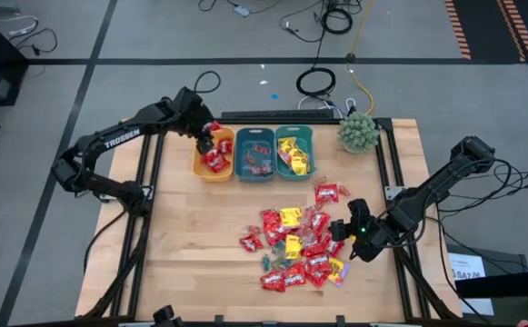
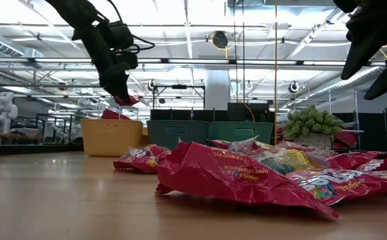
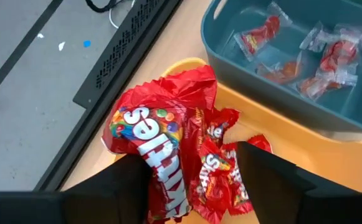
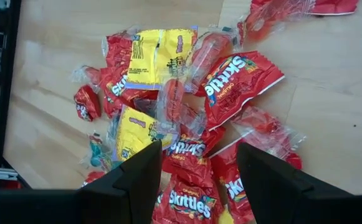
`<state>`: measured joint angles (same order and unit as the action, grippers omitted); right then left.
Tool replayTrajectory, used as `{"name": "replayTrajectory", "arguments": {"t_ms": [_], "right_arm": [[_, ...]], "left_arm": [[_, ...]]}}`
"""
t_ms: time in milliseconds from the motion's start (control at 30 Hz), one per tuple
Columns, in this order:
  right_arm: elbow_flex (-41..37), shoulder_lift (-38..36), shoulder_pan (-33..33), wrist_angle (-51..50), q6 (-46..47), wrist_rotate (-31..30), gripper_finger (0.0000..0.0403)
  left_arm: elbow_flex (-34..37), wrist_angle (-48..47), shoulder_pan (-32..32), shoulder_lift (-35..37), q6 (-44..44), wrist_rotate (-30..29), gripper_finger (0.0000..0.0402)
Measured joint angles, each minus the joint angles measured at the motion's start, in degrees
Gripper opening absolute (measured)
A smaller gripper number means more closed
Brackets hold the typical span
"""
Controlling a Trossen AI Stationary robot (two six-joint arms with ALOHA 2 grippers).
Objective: Sort candy
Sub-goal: Put the red candy into the yellow bin
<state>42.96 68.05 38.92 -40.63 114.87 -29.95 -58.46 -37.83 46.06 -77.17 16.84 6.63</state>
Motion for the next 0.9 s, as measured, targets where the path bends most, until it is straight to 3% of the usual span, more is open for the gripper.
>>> {"name": "replayTrajectory", "arguments": {"t_ms": [233, 433, 700, 833, 900], "right_arm": [[0.00, 0.00, 0.00, 0.82, 1.21, 0.01, 0.0199], [0.00, 0.00, 0.00, 1.13, 1.46, 0.00, 0.0199], [0.00, 0.00, 0.00, 1.13, 1.31, 0.00, 0.0199], [0.00, 0.00, 0.00, 1.22, 1.42, 0.00, 0.0199], [0.00, 0.00, 0.01, 1.23, 1.44, 0.01, 0.0199]], "left_arm": [[0.00, -2.11, 0.00, 0.00, -0.04, -2.20, 0.0277], [0.00, -1.71, -0.01, 0.00, -0.06, -5.68, 0.0283], [0.00, -2.12, -0.45, 0.00, -0.20, -5.45, 0.0283], [0.00, -2.66, -2.38, 0.00, 1.50, -0.18, 0.0283], [0.00, -1.69, -3.20, 0.00, 0.01, -2.69, 0.0283]]}}
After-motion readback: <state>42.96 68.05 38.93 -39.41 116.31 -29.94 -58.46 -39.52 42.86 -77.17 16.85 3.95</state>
